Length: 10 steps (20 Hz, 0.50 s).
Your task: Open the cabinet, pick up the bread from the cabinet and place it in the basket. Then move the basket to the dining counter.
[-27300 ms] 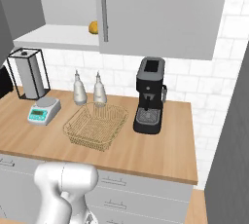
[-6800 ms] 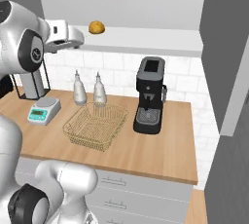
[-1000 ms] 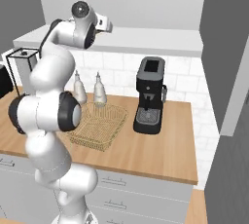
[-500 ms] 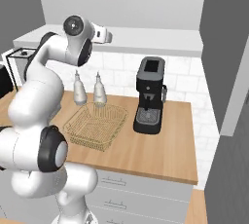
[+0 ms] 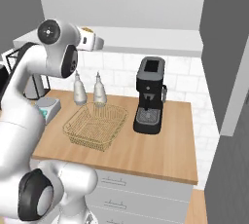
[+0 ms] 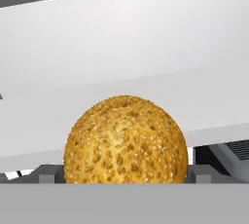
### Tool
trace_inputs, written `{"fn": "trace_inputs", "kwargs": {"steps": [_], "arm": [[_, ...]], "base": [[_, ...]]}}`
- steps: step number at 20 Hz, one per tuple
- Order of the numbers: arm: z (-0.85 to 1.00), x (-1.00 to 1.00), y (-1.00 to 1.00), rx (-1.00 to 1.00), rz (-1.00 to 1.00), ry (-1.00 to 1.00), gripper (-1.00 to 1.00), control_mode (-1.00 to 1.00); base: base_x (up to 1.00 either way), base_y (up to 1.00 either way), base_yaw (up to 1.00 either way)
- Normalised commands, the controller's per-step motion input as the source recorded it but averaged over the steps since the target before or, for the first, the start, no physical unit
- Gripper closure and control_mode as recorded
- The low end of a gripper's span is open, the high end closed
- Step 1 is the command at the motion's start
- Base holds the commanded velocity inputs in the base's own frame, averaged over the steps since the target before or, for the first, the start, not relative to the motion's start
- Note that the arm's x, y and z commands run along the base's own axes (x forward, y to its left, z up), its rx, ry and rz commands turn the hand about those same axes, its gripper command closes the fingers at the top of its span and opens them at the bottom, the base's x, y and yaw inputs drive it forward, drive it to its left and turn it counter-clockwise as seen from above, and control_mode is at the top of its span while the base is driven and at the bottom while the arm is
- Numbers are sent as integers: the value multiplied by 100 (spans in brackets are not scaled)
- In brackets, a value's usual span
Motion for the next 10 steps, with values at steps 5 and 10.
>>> {"fn": "trace_inputs", "kwargs": {"steps": [5, 10], "arm": [[12, -100, 0, 3, -5, 7, 100, -100], [9, -100, 0, 4, -4, 18, 100, -100]], "base": [[0, 0, 0], [0, 0, 0]]}}
